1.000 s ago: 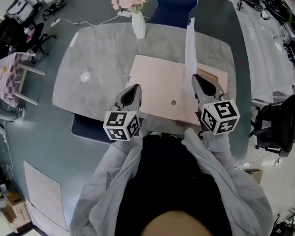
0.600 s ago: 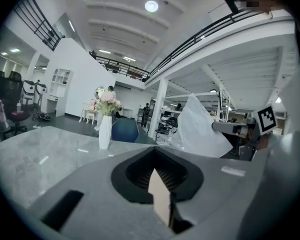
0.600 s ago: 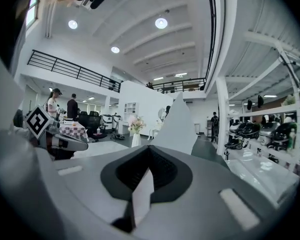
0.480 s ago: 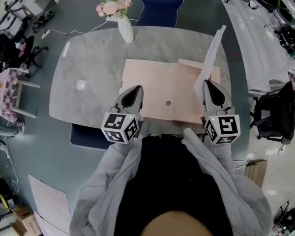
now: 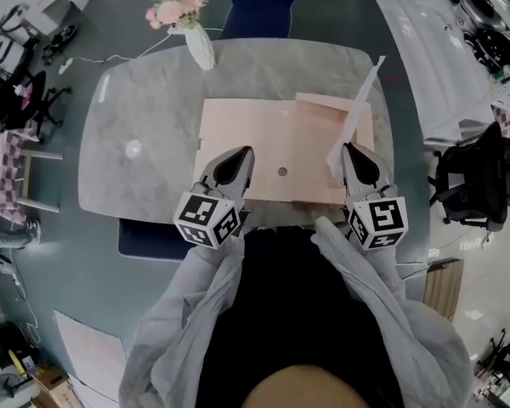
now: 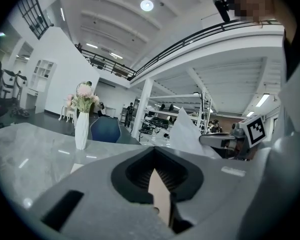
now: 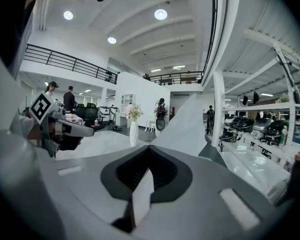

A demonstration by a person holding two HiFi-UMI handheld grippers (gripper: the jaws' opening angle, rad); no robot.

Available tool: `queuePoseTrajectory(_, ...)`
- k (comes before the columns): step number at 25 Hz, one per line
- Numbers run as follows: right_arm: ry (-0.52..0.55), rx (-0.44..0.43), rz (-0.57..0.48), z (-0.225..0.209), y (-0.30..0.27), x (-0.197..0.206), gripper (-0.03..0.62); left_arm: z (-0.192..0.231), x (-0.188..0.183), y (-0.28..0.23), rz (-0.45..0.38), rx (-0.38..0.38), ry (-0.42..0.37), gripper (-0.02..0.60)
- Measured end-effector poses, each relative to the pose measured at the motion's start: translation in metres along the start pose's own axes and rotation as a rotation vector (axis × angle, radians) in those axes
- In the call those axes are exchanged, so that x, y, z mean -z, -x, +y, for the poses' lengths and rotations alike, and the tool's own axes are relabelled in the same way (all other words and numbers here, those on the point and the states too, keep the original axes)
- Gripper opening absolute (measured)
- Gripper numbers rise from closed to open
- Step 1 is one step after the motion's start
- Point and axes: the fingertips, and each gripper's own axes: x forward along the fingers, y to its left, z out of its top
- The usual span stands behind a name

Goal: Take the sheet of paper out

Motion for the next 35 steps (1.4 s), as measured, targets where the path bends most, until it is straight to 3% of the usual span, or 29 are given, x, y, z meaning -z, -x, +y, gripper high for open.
queuePoseTrajectory(12,-0.032,-0.049,0.041,0.008,-0.007,0.014,0.014,-0.005,0.008,-0.007,0.028,0.012,-0.014,0.000)
queuePoseTrajectory(35,-0.020,-0.054,0.064,0.014,-0.007,0.019,0.014,-0.003,0.013,-0.001,0.033,-0.011,-0.011,0.000)
